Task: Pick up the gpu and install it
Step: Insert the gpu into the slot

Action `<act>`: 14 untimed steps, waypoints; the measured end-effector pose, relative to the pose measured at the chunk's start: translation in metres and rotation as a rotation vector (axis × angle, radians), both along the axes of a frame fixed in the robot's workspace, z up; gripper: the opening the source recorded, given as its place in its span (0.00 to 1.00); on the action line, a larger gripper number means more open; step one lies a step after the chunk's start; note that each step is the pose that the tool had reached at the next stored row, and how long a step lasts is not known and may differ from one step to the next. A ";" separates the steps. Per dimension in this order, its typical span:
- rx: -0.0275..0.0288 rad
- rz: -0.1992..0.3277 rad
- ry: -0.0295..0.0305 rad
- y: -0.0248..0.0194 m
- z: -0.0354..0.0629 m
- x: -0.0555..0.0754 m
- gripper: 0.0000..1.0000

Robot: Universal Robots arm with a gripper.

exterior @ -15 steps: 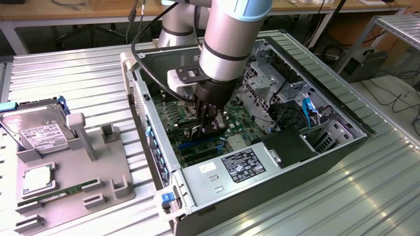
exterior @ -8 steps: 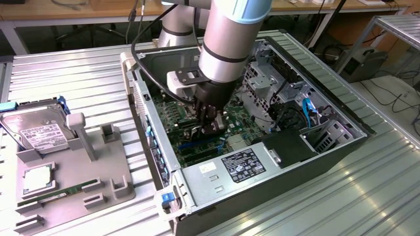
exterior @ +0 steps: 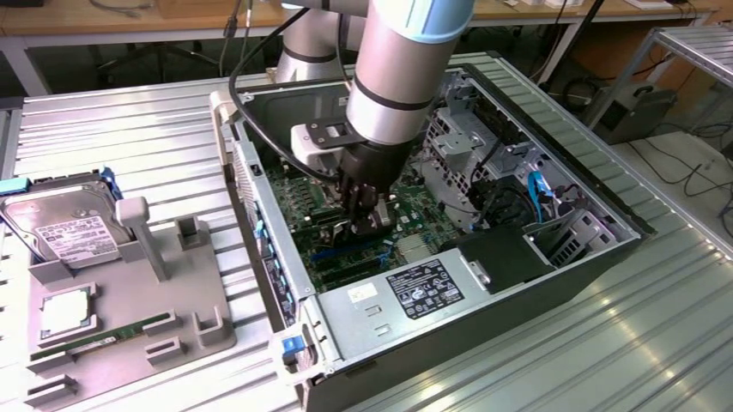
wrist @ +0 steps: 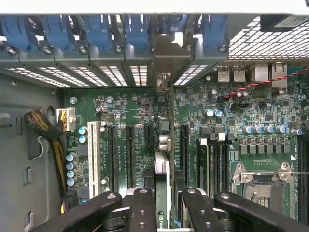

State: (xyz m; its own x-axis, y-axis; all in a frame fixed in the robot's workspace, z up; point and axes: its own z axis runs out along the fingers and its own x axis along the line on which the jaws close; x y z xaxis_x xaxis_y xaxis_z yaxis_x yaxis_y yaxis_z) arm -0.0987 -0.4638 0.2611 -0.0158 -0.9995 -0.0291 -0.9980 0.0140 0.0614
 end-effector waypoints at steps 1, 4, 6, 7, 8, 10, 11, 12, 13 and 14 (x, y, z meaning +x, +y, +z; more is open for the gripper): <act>0.0005 0.000 0.0000 0.0002 0.0000 0.000 0.26; 0.0020 0.000 0.0000 0.0009 0.0003 0.000 0.26; 0.0030 0.000 0.0000 0.0017 0.0004 0.000 0.26; 0.0034 0.000 0.0000 0.0019 0.0004 0.001 0.26; 0.0040 0.000 0.0001 0.0021 0.0005 0.001 0.26; 0.0062 0.000 0.0001 0.0029 0.0004 0.001 0.26; 0.0089 0.000 -0.0003 0.0037 0.0001 0.001 0.26; 0.0099 0.000 -0.0001 0.0038 0.0003 0.001 0.26; 0.0101 0.000 -0.0001 0.0038 0.0004 0.001 0.26; 0.0101 0.000 0.0000 0.0038 0.0004 0.001 0.26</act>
